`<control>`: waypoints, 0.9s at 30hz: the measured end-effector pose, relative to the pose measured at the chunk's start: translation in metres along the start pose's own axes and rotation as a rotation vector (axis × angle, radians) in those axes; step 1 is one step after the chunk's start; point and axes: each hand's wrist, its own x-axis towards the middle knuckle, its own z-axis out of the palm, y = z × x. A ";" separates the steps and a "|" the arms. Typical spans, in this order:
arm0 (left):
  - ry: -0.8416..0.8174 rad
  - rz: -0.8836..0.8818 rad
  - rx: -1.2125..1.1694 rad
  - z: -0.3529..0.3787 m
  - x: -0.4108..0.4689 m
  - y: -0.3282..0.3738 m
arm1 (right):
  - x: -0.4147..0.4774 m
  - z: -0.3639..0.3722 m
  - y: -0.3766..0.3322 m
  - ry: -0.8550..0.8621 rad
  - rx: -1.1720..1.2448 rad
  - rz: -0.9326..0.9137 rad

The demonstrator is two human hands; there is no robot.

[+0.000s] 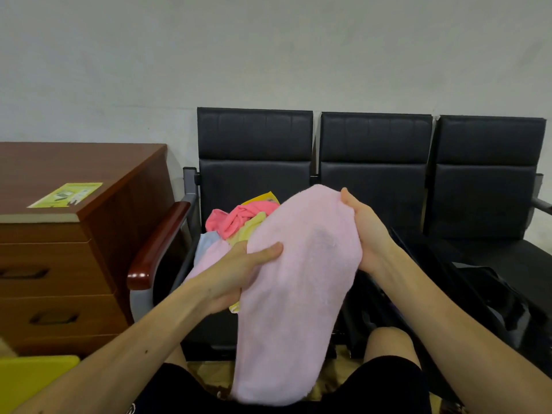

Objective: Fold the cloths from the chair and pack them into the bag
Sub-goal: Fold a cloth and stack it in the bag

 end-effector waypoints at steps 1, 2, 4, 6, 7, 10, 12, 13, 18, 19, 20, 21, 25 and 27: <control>0.027 0.017 -0.003 0.001 0.002 0.002 | 0.001 0.000 0.002 -0.009 0.026 0.006; 0.053 0.039 -0.006 0.004 0.002 0.005 | 0.002 -0.001 0.004 -0.032 0.058 0.018; 0.082 0.078 -0.021 0.006 0.007 0.008 | 0.003 -0.004 0.015 -0.111 0.127 0.062; 0.126 0.095 -0.071 0.008 0.012 0.013 | 0.000 -0.007 0.030 -0.195 0.167 0.136; 0.146 0.100 -0.107 0.007 0.015 0.015 | -0.001 -0.009 0.039 -0.238 0.183 0.165; 0.192 0.105 -0.159 0.005 0.020 0.026 | -0.005 -0.016 0.063 -0.358 0.068 0.197; 0.155 0.122 -0.142 0.001 0.022 0.031 | -0.007 -0.014 0.067 -0.337 -0.066 0.173; 0.126 0.128 -0.129 -0.002 0.024 0.033 | -0.006 -0.012 0.067 -0.302 -0.109 0.143; 0.030 0.132 -0.009 -0.023 0.026 0.042 | -0.005 -0.010 0.039 -0.151 -0.158 -0.045; -0.004 0.118 0.027 -0.028 0.025 0.042 | -0.005 -0.011 0.032 -0.120 -0.195 -0.076; -0.032 0.095 0.086 -0.031 0.024 0.042 | -0.006 -0.012 0.025 -0.106 -0.243 -0.107; -0.059 0.069 0.172 -0.033 0.023 0.041 | -0.006 -0.013 0.019 -0.102 -0.293 -0.141; -0.086 0.035 0.403 -0.028 0.023 0.036 | -0.008 -0.014 0.012 -0.129 -0.399 -0.198; -0.035 0.059 0.341 -0.025 0.027 0.035 | -0.008 -0.017 0.026 -0.201 -0.539 -0.115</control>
